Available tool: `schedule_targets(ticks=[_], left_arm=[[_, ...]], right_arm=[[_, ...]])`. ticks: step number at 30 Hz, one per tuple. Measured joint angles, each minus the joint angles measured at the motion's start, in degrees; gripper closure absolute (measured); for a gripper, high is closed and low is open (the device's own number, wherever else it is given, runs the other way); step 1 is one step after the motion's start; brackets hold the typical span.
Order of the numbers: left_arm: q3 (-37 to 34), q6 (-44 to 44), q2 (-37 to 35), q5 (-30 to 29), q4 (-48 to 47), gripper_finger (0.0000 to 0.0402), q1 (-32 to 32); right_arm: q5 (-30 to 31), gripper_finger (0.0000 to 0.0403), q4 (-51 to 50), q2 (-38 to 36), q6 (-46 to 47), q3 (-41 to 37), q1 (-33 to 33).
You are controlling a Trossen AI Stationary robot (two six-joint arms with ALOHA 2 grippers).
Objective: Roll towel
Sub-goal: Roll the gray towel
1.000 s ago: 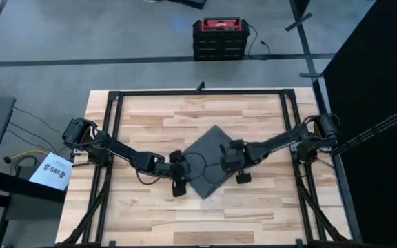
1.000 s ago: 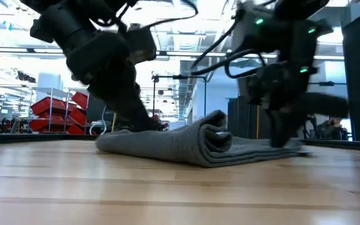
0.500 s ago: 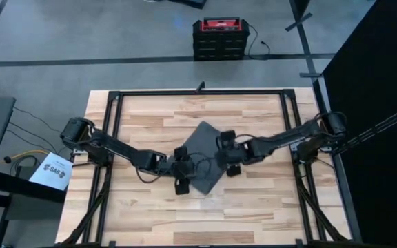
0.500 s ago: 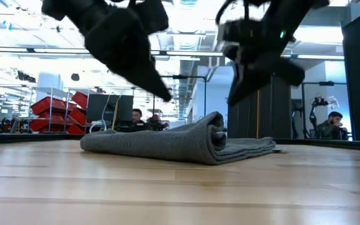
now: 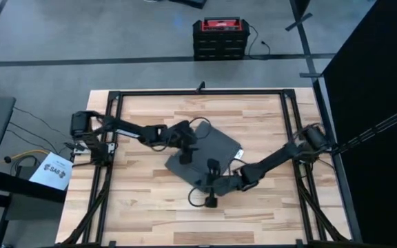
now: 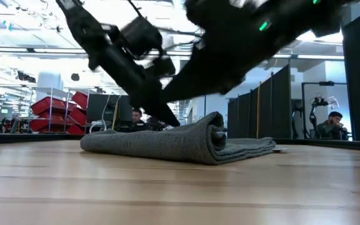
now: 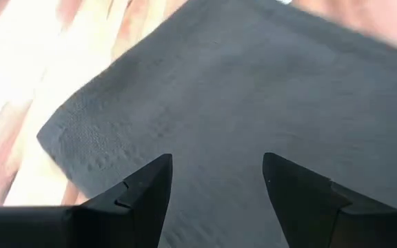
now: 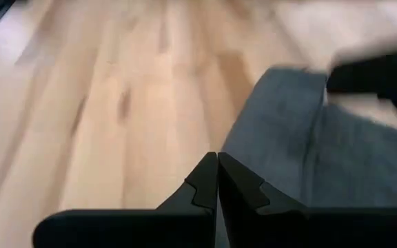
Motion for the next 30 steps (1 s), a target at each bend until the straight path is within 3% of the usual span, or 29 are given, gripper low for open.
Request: schedule_targets(ticks=[3, 6, 15, 22, 26, 30], left_arm=[[1.0, 0.6, 4.0, 0.5, 0.1, 0.0188, 1.2], [1.2, -1.5, 6.3, 1.1, -1.4, 0.0188, 1.8], [-0.1, -13.1, 3.5, -0.9, -14.5, 0.0188, -1.2], [-0.4, -29.7, -0.2, -5.8, -26.0, 0.0194, -12.9], [-0.4, -43.6, -1.3, -6.3, -27.9, 0.0200, -22.0], [0.9, -58.8, -2.1, -10.7, -30.9, 0.0204, -29.3]], right_arm=[[3.8, 0.0403, 10.1, 4.9, 0.5, 0.1, -0.1], [5.7, 0.0403, 10.7, 7.5, 3.1, 0.1, 0.7], [6.8, 0.0403, -9.5, 5.8, 10.9, 0.2, 4.9], [5.2, 0.0403, -23.7, 0.1, 8.3, 0.1, 6.5], [3.6, 0.0403, -31.0, -3.5, 6.4, 0.0, 6.5], [0.3, 0.0403, -34.1, -7.3, 5.0, 0.0, 7.0]])
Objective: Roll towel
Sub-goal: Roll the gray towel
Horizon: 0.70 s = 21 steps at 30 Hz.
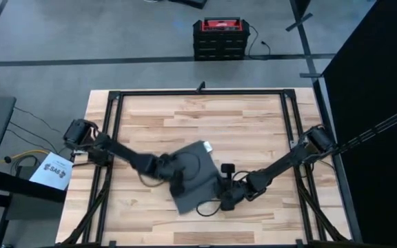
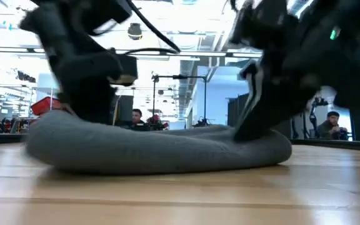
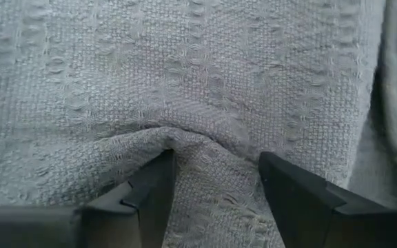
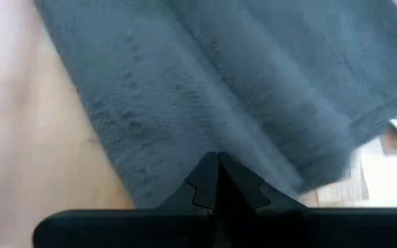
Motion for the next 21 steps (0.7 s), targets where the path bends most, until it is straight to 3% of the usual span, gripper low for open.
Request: schedule_targets(ticks=[6, 9, 16, 21], left_arm=[[2.6, -8.8, -2.0, -3.9, -9.5, 0.0209, -4.8], [4.1, -8.6, -3.2, -9.8, -14.1, 0.0210, -4.5], [4.6, 3.0, -3.5, -20.4, -8.9, 0.0210, 1.6], [1.8, 8.7, -3.6, -21.3, -1.2, 0.0210, 4.9]], right_arm=[[-0.6, 0.0403, -0.9, -8.9, 3.9, 0.0, 3.5], [-0.2, 0.0403, 1.9, -10.1, 7.1, 0.0, 5.3], [0.0, 0.0403, 19.8, 0.9, 7.3, 0.1, 5.5], [6.8, 0.0403, 29.0, 9.5, 8.1, 0.1, 4.3]])
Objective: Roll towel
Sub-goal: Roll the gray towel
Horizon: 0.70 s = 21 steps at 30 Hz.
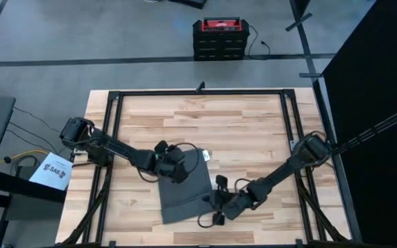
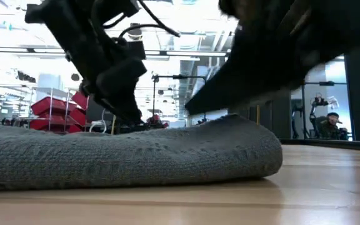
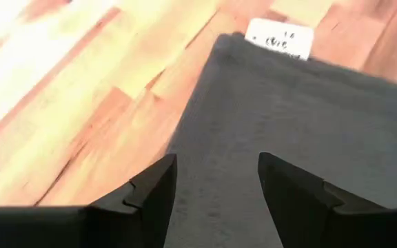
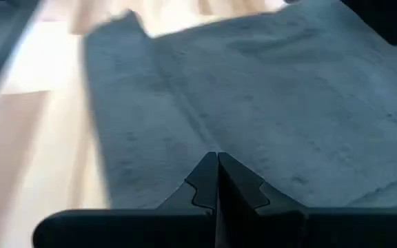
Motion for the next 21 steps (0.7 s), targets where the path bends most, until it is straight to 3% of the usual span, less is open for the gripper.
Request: schedule_targets(ticks=[11, 17, 21], left_arm=[[-10.6, -7.5, 3.7, -1.3, 12.2, 0.0210, -0.1], [-10.9, -11.6, 3.9, -1.4, 8.5, 0.0210, -1.6], [-10.8, -20.4, 3.6, -0.6, 4.0, 0.0210, -3.6]], right_arm=[[4.6, 0.0403, -2.4, 4.8, 6.7, 0.1, 2.2], [5.7, 0.0403, -7.4, 1.8, 4.0, 0.0, 2.5], [6.8, 0.0403, -20.1, -3.1, 3.3, 0.0, 2.0]])
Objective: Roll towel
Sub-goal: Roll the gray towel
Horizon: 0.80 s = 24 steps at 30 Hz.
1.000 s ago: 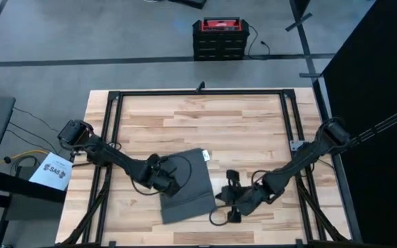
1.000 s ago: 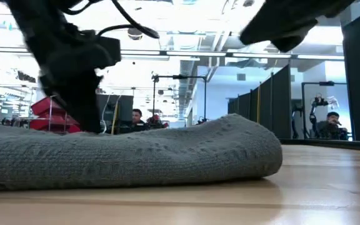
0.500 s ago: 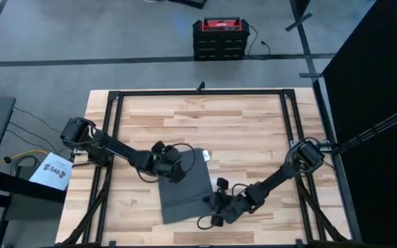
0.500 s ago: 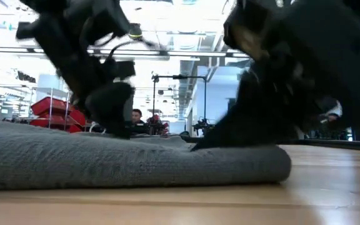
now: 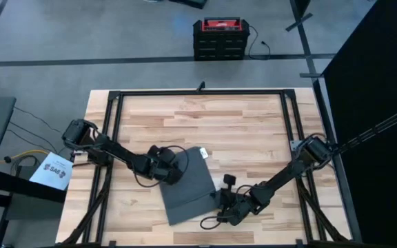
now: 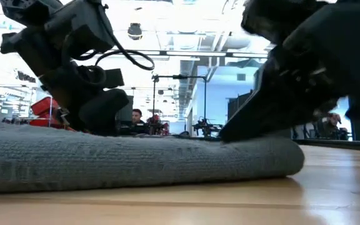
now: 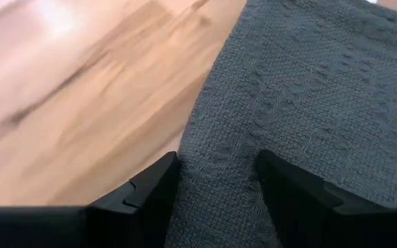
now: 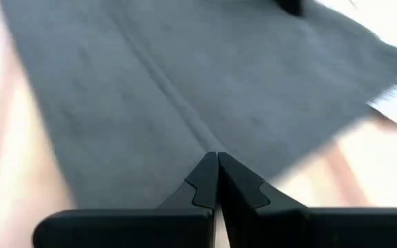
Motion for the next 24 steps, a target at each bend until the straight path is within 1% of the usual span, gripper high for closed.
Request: schedule_targets(ticks=[2, 4, 6, 8, 9, 11, 13, 16, 17, 21, 24], left_arm=[[0.0, -4.4, 0.0, 0.0, -1.5, 0.0210, -1.9], [0.6, -7.2, 0.0, -0.1, -2.7, 0.0210, -4.0], [2.1, -8.9, -0.3, 0.8, -4.9, 0.0210, -6.0], [4.5, -10.5, -1.0, 2.3, -8.5, 0.0210, -7.7], [5.6, -11.0, -1.4, 3.1, -10.9, 0.0210, -8.4], [8.1, -11.1, -1.8, 4.2, -16.4, 0.0210, -9.5], [10.6, -11.1, -2.0, 3.8, -20.2, 0.0210, -10.1], [12.7, -11.1, -2.2, 2.1, -24.7, 0.0210, -10.6], [12.8, -11.0, -2.1, 2.0, -25.3, 0.0210, -10.6], [12.9, -11.0, -2.1, 1.2, -27.0, 0.0210, -10.6], [12.4, -11.9, -2.1, 1.1, -27.9, 0.0210, -10.7]], right_arm=[[0.0, 0.0403, -6.9, -2.1, -0.4, -0.1, -0.8], [0.0, 0.0403, -9.8, -5.0, -1.4, -0.1, -1.4], [0.1, 0.0403, -8.9, -8.7, -2.4, -0.1, -0.9], [-0.4, 0.0403, -5.8, -11.7, -2.6, 0.0, 0.8], [-1.3, 0.0403, -4.0, -12.8, -2.6, 0.0, 1.6], [-5.4, 0.0403, 1.1, -13.4, -2.5, 0.1, 3.2], [-9.1, 0.0403, 5.4, -12.0, -1.3, 0.1, 4.3], [-14.3, 0.0403, 11.6, -7.3, -0.3, 0.0, 4.5], [-15.2, 0.0403, 13.6, -5.5, 0.0, 0.0, 4.6], [-16.7, 0.0403, 21.0, 1.6, 0.5, 0.0, 4.4], [-15.6, 0.0403, 22.3, 4.6, 1.9, 0.0, 3.8]])
